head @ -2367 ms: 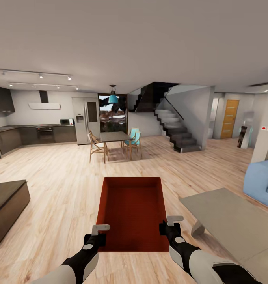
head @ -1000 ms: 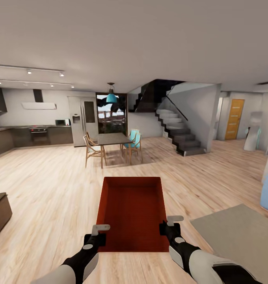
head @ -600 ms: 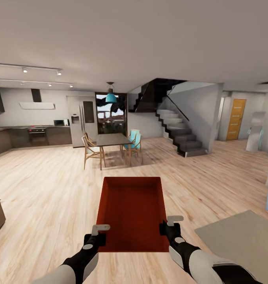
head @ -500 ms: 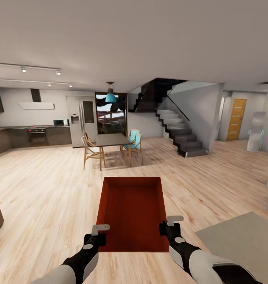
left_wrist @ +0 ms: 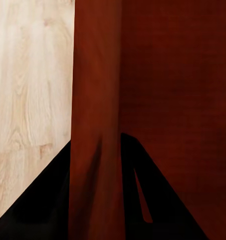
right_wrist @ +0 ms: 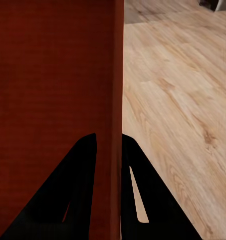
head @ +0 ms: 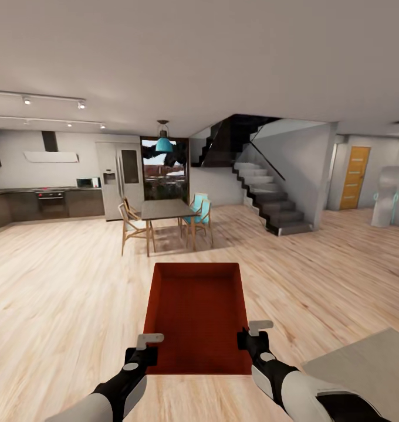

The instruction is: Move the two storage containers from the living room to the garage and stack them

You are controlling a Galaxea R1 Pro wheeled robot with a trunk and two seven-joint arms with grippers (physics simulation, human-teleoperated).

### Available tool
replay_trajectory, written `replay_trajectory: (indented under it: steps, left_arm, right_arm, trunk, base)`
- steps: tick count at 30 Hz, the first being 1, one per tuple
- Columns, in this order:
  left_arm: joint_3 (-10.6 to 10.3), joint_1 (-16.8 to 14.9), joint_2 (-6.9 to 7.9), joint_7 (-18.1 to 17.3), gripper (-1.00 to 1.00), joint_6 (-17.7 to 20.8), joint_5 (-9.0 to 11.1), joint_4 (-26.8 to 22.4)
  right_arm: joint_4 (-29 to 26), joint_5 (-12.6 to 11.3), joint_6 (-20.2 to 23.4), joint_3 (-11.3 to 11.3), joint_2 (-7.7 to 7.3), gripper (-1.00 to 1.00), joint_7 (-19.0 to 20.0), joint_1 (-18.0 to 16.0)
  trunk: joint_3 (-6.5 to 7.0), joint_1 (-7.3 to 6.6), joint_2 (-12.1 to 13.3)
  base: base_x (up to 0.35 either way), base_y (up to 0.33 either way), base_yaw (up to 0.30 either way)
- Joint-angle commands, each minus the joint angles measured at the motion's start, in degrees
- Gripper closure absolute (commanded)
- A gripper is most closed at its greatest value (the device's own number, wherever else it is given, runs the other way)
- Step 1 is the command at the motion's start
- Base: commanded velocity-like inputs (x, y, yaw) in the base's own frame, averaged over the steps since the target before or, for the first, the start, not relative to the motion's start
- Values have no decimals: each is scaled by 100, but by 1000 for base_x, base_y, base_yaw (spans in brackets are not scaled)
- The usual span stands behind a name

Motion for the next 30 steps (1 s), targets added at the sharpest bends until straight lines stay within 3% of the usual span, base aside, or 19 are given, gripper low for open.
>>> replay_trajectory:
  steps: [1,30]
  left_arm:
    - [141,-11,35,106,100,-54,-38,-17]
    - [141,-11,35,106,100,-53,-38,-10]
  right_arm:
    - [27,-106,-27,-114,-37,100,-56,-5]
    - [27,-109,-27,-114,-37,100,-56,-5]
  trunk:
    - [-9,4,-6]
    - [-9,4,-6]
  base:
    - [321,0,0]
    - [321,0,0]
